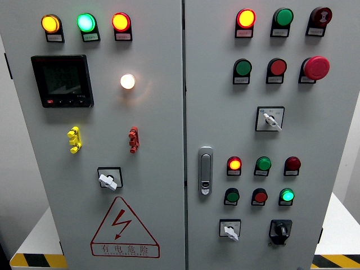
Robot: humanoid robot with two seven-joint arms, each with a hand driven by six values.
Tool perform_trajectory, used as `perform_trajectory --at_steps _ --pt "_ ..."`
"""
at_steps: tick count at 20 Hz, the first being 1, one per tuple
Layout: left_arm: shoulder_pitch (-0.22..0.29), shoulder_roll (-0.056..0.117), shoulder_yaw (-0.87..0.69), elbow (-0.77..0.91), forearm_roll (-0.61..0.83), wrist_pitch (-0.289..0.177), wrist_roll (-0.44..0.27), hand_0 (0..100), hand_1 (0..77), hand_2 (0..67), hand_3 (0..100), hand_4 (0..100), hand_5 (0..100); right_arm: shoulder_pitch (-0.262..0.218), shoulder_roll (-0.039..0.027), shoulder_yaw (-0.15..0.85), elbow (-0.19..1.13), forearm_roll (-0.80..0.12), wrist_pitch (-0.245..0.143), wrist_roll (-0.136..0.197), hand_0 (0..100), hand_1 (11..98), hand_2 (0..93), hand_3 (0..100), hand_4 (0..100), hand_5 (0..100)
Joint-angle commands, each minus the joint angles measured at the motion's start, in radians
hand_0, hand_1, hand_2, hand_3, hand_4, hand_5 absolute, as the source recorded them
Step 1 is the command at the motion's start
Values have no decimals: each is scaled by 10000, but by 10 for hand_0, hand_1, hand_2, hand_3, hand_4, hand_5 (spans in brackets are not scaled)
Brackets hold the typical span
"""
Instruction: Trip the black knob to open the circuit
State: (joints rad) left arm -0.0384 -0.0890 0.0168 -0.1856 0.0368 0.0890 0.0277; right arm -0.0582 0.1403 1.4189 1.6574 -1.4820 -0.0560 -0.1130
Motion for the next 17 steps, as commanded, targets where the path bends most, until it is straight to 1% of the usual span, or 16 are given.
perform_trajectory --at_steps 1,3,5,6,7,8,9,10,11,12,14,17 --pt "0 0 -15 0 0 0 -1 0 0 195 263 97 86 -62 -7 0 -7 2 -8 -5 971 435 18 257 122 313" --pt "0 0 -15 0 0 0 -1 0 0 195 263 97 86 -78 -7 -15 -38 2 -8 10 957 437 18 257 121 304" --pt "0 0 -15 0 0 0 -1 0 0 195 263 97 86 -169 -7 -15 -99 2 -8 132 950 438 17 256 120 297" --pt "0 0 -15 0 0 0 -1 0 0 195 263 97 86 -185 -22 -30 -114 2 -8 163 945 440 17 254 118 292" --pt "0 0 -15 0 0 0 -1 0 0 195 263 97 86 -170 -7 -76 -114 2 -8 164 943 440 17 247 115 287" --pt "0 0 -15 0 0 0 -1 0 0 195 263 97 86 -170 -7 -168 -99 2 -8 164 939 442 17 238 112 282" --pt "0 0 -15 0 0 0 -1 0 0 195 263 97 86 -185 -22 -184 -69 2 -8 164 935 442 17 233 111 281" --pt "0 0 -15 0 0 0 -1 0 0 195 263 97 86 -185 -7 -184 -23 2 -8 164 934 443 16 231 111 280" --pt "0 0 -15 0 0 0 -1 0 0 195 263 97 86 -185 -22 -199 -22 2 -23 179 930 444 16 230 111 279" --pt "0 0 -15 0 0 0 -1 0 0 195 263 97 86 -185 -23 -214 -7 2 -38 164 927 445 16 229 111 279" --pt "0 0 -15 0 0 0 -1 0 0 195 263 97 86 -78 -53 -275 -53 2 -23 164 922 446 17 232 114 284" --pt "0 0 -15 0 0 0 -1 0 0 195 263 97 86 212 -53 -398 -129 -13 -38 133 914 448 18 243 122 288"
